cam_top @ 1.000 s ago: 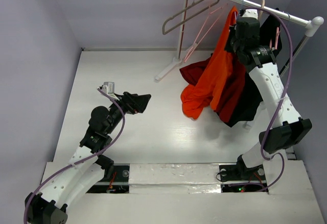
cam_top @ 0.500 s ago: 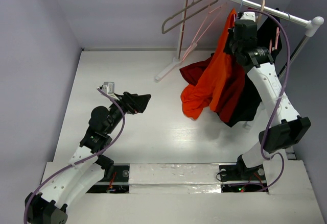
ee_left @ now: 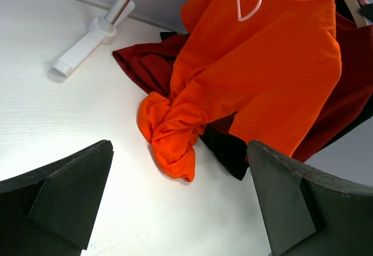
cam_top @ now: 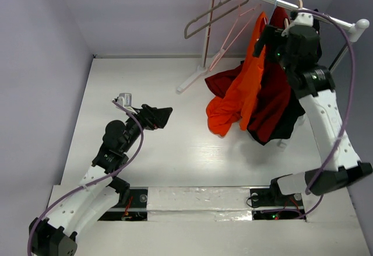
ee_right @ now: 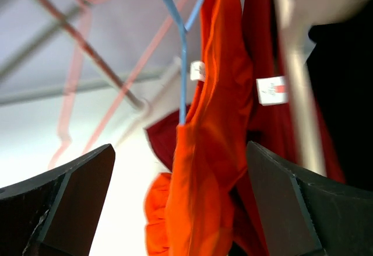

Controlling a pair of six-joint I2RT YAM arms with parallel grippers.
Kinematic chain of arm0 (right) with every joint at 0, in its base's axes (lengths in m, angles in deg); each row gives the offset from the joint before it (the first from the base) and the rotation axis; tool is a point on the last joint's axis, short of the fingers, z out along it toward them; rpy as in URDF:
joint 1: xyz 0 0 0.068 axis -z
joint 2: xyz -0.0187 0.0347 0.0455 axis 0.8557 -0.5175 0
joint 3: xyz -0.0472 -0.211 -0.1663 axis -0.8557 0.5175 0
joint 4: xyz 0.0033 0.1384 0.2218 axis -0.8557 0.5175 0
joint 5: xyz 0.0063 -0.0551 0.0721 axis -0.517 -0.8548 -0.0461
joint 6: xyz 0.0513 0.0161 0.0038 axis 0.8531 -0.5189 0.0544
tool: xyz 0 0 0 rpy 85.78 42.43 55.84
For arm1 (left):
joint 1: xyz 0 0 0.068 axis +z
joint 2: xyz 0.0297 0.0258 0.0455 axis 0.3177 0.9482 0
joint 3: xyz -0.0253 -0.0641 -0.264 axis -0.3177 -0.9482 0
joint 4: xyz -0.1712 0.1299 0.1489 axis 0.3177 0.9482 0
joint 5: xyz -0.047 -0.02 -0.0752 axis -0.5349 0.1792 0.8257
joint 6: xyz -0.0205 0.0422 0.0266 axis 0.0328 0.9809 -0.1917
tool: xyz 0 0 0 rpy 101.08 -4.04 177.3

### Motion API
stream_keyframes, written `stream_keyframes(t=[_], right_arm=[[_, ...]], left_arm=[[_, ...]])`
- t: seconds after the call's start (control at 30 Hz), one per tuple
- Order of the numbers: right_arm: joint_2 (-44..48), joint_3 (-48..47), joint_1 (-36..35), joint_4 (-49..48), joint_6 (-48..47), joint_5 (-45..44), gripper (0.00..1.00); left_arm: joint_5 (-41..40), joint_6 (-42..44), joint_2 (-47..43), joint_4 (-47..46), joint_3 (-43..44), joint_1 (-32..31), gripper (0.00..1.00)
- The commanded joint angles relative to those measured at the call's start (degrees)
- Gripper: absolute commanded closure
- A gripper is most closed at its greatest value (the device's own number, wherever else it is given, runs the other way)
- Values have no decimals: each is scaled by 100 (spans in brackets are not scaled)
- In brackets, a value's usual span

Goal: Place the t-shirt on the hanger
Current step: Place the hanger at the clothesline, then reset both arms

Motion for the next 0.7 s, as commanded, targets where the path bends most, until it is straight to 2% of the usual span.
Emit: stream_keyframes(t=[0.0,0.07,0.27,0.3,0.37,0.4,0.53,0.67], right_arm=[[702,99,35,-46,171,402,0],[1185,344,35,-37,372,622,0],[2390,1468,35,-388,689,2079,0],[2739,1618,35,-484,690,2787,0],[3154,1978,35,-940,794,3476,0],[3652,2398,35,-1116,830,3993,0],[4920,3113,35,-1619,918,4420,0],[5931,3333,35,-1374,743,4271,0]], left_arm=[[-146,125,-39,-239,34,-33,1],[-217,151,-39,-213,25,-33,1],[-331,186,-109,-266,33,-33,1],[-384,169,-170,-65,95,-33,1],[-393,116,-284,68,218,-33,1],[-375,46,-442,217,271,-33,1],[-340,-112,-890,622,640,-33,1],[-358,-165,-1444,894,930,-33,1]])
